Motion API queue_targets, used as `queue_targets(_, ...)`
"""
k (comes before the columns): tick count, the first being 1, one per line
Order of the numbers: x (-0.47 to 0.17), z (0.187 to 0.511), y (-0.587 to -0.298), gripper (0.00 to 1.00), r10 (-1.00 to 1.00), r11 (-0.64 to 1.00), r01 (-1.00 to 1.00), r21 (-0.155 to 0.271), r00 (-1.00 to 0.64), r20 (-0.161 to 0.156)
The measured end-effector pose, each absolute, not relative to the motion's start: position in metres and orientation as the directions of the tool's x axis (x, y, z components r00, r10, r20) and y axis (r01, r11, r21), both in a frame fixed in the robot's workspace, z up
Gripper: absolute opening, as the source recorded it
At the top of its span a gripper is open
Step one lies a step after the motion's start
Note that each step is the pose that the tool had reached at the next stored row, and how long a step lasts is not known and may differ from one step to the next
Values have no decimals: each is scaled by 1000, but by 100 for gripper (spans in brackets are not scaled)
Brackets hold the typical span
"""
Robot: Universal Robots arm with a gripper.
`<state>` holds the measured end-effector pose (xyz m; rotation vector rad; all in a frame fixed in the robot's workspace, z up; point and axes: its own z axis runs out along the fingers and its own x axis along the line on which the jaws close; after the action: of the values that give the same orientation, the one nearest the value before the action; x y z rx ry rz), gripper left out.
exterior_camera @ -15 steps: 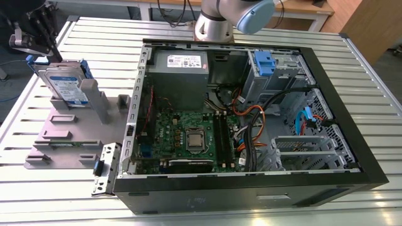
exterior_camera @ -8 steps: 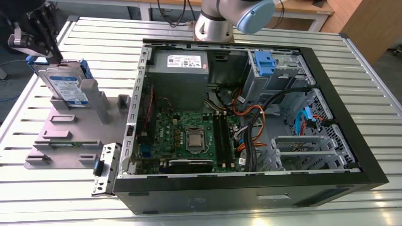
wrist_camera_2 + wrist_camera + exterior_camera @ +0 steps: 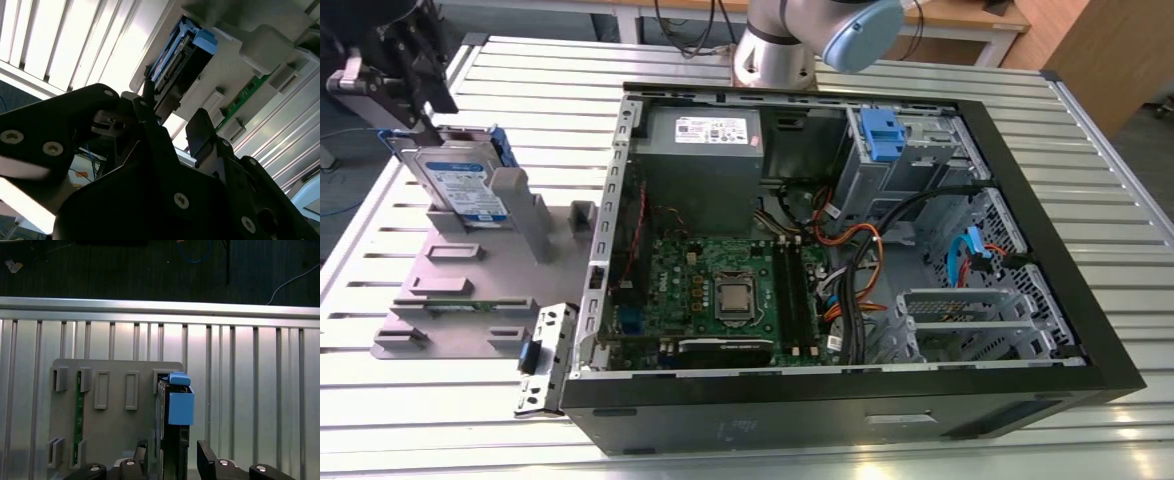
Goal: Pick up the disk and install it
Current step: 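Pick up the disk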
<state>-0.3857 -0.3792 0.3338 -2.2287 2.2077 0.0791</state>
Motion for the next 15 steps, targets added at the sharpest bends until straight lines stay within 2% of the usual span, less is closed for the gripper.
queue_targets(1, -386, 334, -379, 53, -999, -10, -999, 33, 9, -38)
queue_targets(2, -386, 334, -379, 53, -999, -10, -999, 33, 9, -38)
queue_targets(3, -386, 334, -379, 59, -999, -10, -999, 33, 9, -38)
queue_targets(15, -389, 320, -379, 59, -999, -26, -1000, 9, 25, -38)
